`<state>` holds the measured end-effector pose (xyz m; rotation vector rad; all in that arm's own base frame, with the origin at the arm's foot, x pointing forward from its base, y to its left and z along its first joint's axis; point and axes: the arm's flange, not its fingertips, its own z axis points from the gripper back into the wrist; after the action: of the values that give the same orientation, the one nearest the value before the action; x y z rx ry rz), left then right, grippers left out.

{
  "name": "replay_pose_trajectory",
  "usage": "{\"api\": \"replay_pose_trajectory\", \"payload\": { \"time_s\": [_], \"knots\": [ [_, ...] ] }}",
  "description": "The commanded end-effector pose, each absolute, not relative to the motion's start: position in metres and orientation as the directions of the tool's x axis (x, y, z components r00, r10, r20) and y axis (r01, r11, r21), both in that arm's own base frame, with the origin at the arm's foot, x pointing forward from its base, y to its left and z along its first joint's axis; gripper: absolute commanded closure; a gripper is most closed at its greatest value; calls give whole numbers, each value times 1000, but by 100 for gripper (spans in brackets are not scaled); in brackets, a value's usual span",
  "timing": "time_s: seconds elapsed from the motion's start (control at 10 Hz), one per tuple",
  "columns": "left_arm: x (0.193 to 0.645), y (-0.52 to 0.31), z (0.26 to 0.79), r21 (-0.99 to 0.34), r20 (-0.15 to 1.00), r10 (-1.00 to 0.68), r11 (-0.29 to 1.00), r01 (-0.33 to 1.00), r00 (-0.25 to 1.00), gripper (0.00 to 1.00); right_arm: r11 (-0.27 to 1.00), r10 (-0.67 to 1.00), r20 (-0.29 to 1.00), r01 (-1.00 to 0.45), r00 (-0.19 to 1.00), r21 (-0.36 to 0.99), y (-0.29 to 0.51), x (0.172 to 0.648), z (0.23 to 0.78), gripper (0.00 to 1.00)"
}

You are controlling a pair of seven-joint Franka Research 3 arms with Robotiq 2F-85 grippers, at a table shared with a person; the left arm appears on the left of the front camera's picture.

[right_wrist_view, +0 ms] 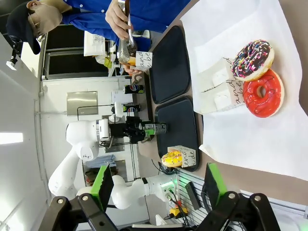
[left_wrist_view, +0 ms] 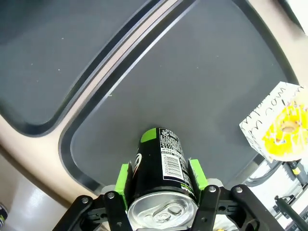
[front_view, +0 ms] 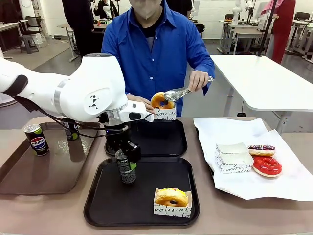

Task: Set up donuts and drinks on trays.
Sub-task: Pick up one Pepsi coke and place it on the Flat Tray.

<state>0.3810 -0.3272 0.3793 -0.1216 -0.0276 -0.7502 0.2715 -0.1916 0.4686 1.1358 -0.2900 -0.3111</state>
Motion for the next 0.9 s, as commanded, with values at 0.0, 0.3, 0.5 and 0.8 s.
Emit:
{"api": "replay_pose_trajectory", "payload": {
  "time_s": [0.0,0.3,0.5,0.8],
  "knots": [
    [393,-335,371,-74,61,-682,725,684,729,42,376,-391,71,88,918,922,-192,272,469,0],
    [400,-338,368,-52,30,-677,734,678,735,42,376,-391,71,88,918,922,-192,272,469,0],
    [397,-340,360,-8,-20,-679,734,679,733,42,376,-391,71,88,918,922,-192,272,469,0],
    [383,-344,351,82,-93,-726,676,732,681,42,376,-391,71,88,918,922,-192,272,469,0]
  ]
}}
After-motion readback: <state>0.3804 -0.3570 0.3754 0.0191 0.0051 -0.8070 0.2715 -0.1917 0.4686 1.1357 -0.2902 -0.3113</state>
